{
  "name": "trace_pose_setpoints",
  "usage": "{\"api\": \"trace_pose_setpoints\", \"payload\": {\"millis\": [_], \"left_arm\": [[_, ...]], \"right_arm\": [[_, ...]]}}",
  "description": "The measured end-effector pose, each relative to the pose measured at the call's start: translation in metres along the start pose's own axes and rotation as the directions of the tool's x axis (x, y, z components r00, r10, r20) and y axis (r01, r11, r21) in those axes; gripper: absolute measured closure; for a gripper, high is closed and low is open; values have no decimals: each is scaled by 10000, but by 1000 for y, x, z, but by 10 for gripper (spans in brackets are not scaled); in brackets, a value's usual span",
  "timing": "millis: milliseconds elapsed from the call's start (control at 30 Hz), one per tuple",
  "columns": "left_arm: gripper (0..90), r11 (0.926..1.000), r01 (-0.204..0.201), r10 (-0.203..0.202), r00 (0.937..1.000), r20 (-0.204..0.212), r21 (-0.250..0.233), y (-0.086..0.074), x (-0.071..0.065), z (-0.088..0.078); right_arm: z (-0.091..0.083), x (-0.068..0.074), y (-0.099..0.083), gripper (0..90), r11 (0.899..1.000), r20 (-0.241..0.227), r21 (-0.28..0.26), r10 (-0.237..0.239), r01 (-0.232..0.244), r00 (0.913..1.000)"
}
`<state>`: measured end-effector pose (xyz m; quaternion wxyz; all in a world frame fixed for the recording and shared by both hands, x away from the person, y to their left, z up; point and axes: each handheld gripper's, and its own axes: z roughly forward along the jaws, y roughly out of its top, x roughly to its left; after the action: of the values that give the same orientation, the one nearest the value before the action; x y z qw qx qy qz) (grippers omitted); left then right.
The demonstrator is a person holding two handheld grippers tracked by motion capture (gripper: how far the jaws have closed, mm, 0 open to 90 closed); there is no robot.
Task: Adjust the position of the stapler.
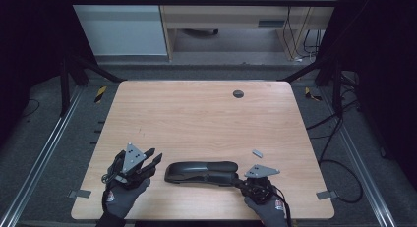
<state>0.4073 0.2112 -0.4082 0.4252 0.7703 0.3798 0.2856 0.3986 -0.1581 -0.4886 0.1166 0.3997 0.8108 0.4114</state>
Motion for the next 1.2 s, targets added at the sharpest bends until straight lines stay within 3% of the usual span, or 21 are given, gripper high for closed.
{"api": "trace_pose_setpoints", "payload": {"millis": [200,300,533,733,1200], "left_arm": [[600,9998,-141,144,9997,198,-115,5,-5,-2],[584,9997,-200,203,9995,261,-126,5,-8,-2],[585,9999,-99,100,9999,72,-72,3,-4,-1],[588,10000,37,-37,10000,-87,-92,2,1,-2],[587,9999,46,-47,9999,-113,-99,2,1,-2]], "right_arm": [[-12,-17,2,888,9983,541,-535,254,-225,9982],[-15,-22,2,900,9975,544,-572,453,-421,9975],[-2,-5,0,900,10000,-81,-28,38,-38,10000],[10,3,-3,900,9985,-200,524,-165,175,9997],[12,2,-3,900,9987,-123,449,-223,228,9997]]}}
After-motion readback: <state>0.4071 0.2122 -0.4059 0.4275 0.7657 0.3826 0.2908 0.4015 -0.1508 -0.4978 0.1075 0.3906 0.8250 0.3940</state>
